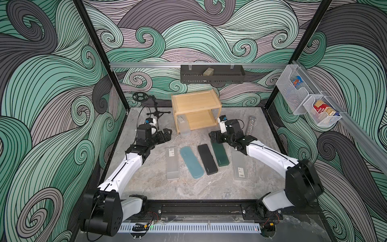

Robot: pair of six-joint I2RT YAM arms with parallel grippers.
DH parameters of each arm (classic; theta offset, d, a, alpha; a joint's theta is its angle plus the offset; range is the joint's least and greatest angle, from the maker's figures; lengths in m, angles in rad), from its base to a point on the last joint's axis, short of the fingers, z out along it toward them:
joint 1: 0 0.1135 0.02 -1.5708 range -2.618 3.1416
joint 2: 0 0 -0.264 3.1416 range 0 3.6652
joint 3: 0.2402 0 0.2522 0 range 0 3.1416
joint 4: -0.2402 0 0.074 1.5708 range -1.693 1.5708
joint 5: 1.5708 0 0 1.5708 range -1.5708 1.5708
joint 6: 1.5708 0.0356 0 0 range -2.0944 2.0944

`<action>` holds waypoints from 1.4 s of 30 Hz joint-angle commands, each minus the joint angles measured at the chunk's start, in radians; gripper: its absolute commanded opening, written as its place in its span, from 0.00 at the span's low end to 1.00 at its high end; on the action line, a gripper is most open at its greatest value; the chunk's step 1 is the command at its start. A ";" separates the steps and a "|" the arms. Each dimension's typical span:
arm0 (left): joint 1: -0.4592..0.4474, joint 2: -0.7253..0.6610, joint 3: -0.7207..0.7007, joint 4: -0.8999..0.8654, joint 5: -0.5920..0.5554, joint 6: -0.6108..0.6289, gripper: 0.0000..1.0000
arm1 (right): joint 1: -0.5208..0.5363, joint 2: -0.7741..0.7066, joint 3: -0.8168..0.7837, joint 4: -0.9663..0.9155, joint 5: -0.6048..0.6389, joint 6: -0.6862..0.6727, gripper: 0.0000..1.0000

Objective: Remove the pencil cases from the shelf
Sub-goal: Pick up the pencil case from the shelf.

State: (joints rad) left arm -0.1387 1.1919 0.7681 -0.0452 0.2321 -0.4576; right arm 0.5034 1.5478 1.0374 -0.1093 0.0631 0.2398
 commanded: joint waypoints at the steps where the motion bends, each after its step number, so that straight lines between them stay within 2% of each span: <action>1: -0.013 0.003 0.037 0.016 -0.005 -0.024 0.98 | 0.043 0.132 0.074 0.086 -0.052 -0.009 1.00; 10: -0.015 -0.067 0.042 -0.045 -0.075 0.033 0.98 | 0.140 0.454 0.314 0.148 -0.036 0.009 1.00; 15: -0.013 -0.141 0.005 -0.030 -0.145 0.061 0.99 | 0.157 0.576 0.416 0.148 -0.030 0.033 1.00; 19: -0.013 -0.139 0.010 -0.043 -0.143 0.071 0.98 | 0.164 0.647 0.485 0.147 -0.013 0.032 1.00; 33: -0.013 -0.114 0.016 -0.061 -0.135 0.087 0.99 | 0.211 0.809 0.691 0.074 0.057 0.004 1.00; 38: -0.013 -0.115 0.024 -0.062 -0.132 0.093 0.98 | 0.212 0.821 0.701 0.056 0.096 0.003 1.00; 42: -0.012 -0.120 0.024 -0.059 -0.130 0.094 0.99 | 0.212 0.819 0.696 0.054 0.110 0.004 0.95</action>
State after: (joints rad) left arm -0.1486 1.0744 0.7681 -0.0971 0.1112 -0.3843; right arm 0.7158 2.3581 1.7226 -0.0414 0.1394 0.2459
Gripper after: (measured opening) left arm 0.986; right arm 0.959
